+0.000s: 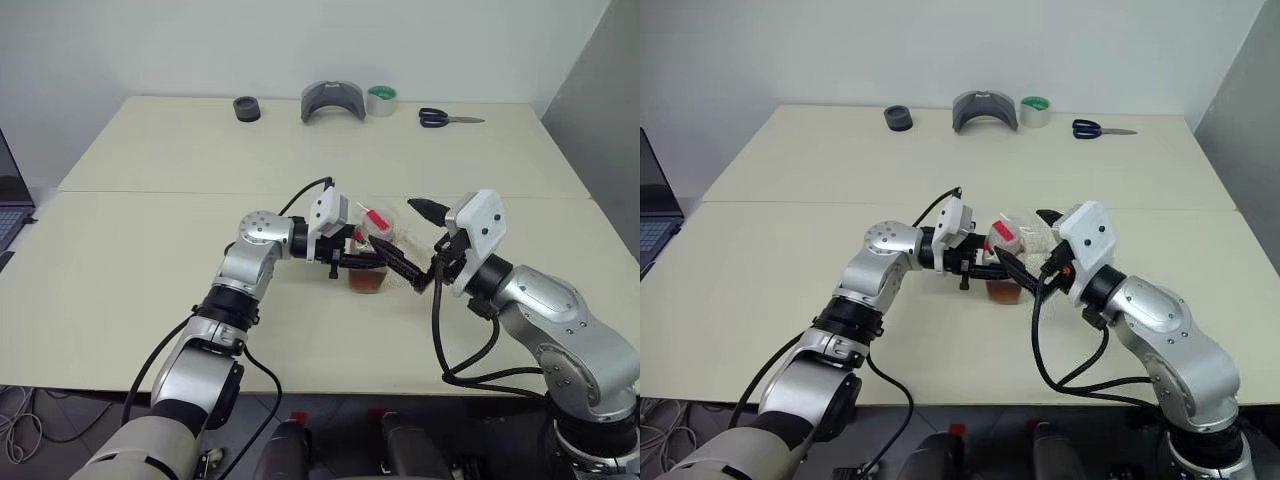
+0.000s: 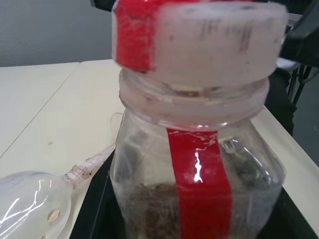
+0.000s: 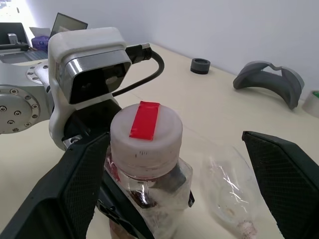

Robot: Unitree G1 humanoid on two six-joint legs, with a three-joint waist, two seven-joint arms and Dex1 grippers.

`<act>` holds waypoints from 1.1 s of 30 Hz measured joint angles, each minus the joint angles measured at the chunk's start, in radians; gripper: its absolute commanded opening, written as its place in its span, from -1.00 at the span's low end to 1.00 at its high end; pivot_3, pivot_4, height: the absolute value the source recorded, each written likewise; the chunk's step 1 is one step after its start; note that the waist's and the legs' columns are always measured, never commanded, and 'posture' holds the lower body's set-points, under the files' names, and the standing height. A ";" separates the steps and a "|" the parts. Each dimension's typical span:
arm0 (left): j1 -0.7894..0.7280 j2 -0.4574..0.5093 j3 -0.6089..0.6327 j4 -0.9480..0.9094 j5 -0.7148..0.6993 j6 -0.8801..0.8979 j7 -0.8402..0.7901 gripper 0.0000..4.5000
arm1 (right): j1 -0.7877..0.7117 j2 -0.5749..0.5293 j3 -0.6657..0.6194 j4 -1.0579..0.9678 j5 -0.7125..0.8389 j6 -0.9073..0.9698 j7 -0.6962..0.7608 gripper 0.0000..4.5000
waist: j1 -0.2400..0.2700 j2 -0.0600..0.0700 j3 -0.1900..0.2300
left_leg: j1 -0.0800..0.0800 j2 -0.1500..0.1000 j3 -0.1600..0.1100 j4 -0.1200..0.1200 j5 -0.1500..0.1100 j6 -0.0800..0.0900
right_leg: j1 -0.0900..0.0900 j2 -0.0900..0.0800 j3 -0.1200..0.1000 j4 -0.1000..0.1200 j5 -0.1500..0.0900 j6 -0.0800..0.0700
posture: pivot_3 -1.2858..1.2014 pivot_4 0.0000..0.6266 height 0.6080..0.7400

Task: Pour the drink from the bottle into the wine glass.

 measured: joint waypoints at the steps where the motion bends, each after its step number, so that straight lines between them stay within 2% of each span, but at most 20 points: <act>1: 0.000 0.000 0.000 0.000 -0.001 0.004 0.000 -0.24 | 0.000 -0.003 -0.009 -0.006 0.011 0.006 0.001 1.00 | 0.000 0.000 0.000 | 0.000 0.000 0.000 0.000 0.000 0.000 | 0.000 0.000 0.000 0.000 0.000 0.000 | 0.03 -0.52 1.00; 8: 0.000 0.001 0.000 0.000 -0.004 0.007 0.000 -0.24 | -0.027 -0.008 -0.008 -0.034 0.094 0.047 0.014 1.00 | -0.001 0.000 0.000 | 0.000 0.000 0.000 0.000 0.000 0.000 | 0.000 0.000 0.000 0.000 0.000 0.000 | 0.03 -0.52 1.00; 14: 0.000 0.001 0.000 -0.001 -0.005 0.008 -0.001 -0.24 | -0.119 0.013 0.076 0.037 0.007 0.021 -0.027 1.00 | -0.001 0.000 0.000 | 0.000 0.000 0.000 0.000 0.000 0.000 | 0.000 0.000 0.000 0.000 0.000 0.000 | 0.03 -0.52 1.00; 21: 0.000 0.001 0.001 -0.001 -0.005 0.008 -0.001 -0.24 | -0.120 0.022 0.101 0.079 -0.063 -0.016 -0.040 1.00 | 0.000 0.000 0.000 | 0.000 0.000 0.000 0.000 0.000 0.000 | 0.000 0.000 0.000 -0.001 0.000 0.000 | 0.03 -0.52 1.00; 33: 0.000 0.001 0.000 -0.001 -0.005 0.012 0.001 -0.24 | -0.088 0.021 0.092 0.066 -0.065 -0.016 -0.040 1.00 | 0.000 0.000 0.000 | 0.000 0.000 0.000 0.000 0.000 0.000 | 0.000 0.000 0.000 0.000 0.000 0.000 | 0.03 -0.52 1.00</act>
